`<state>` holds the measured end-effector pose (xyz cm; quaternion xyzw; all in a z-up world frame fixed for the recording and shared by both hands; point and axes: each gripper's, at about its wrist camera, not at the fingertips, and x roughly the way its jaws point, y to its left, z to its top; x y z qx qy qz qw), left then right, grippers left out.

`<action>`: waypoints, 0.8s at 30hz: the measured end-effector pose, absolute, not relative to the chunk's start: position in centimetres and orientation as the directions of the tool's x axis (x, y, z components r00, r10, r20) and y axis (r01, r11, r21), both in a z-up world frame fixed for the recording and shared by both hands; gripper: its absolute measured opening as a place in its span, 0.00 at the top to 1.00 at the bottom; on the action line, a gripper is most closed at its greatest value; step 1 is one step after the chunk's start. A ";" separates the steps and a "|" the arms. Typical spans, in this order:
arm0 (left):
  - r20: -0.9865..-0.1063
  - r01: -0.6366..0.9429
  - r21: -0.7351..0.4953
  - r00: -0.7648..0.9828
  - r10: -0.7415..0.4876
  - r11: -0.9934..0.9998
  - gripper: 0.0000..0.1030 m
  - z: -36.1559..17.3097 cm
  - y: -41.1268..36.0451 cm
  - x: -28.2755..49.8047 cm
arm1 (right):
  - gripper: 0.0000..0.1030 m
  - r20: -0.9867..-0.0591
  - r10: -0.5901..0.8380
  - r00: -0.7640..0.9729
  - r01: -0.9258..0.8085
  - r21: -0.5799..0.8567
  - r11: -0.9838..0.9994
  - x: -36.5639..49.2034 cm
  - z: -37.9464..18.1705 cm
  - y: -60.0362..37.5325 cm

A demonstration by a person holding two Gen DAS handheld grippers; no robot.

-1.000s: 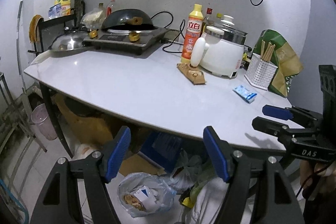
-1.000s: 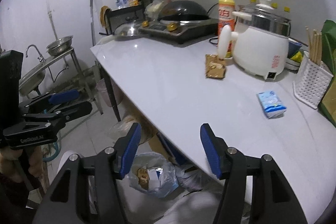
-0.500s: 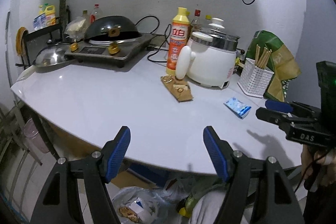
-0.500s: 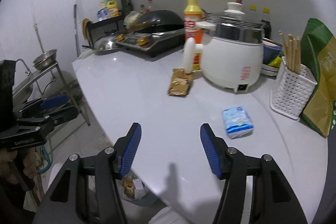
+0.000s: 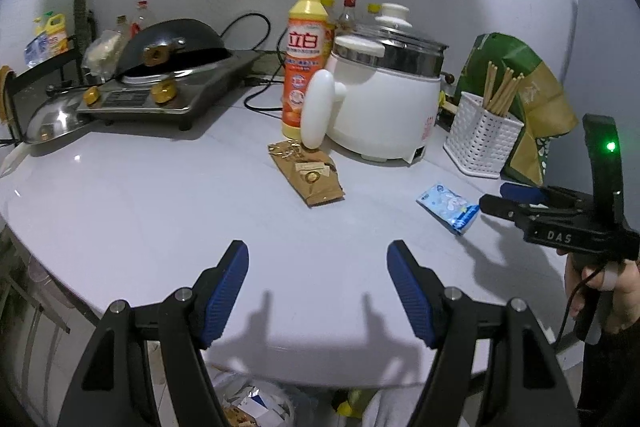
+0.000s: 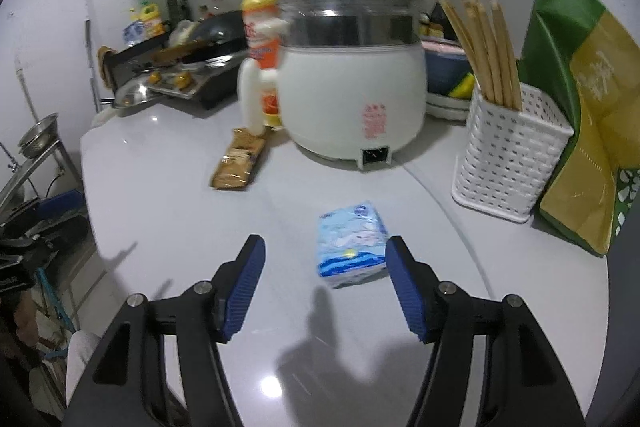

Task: Collect trash
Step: 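Close the right tool on the blue tissue pack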

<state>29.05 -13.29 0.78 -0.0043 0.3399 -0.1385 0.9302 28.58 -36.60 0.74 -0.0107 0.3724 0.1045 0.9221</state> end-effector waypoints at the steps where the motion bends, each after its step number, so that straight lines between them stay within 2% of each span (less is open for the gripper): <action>1: -0.634 0.258 -0.100 0.728 -0.262 0.961 0.30 0.7 -13.5 29.4 | 0.41 -0.695 0.178 0.696 -0.194 0.057 0.979 29.1 0.3 -36.8; 14: -0.686 0.313 -0.054 0.679 -0.263 0.948 0.30 -1.9 -16.3 36.5 | 0.39 -0.793 0.168 0.586 -0.248 0.022 0.969 34.6 -3.5 -36.0; 22: -0.734 0.302 -0.015 0.644 -0.216 0.953 0.30 -3.6 -17.9 41.4 | 0.39 -0.814 0.127 0.567 -0.257 -0.028 0.966 35.5 -5.0 -35.2; 23: -0.740 0.291 -0.005 0.643 -0.199 0.957 0.30 -3.7 -18.0 42.0 | 0.39 -0.816 0.127 0.565 -0.263 -0.032 0.964 35.5 -5.0 -35.0; 24: -0.744 0.276 0.001 0.643 -0.184 0.961 0.30 -3.8 -18.1 42.6 | 0.46 -0.817 0.133 0.562 -0.272 -0.031 0.962 35.5 -5.0 -34.9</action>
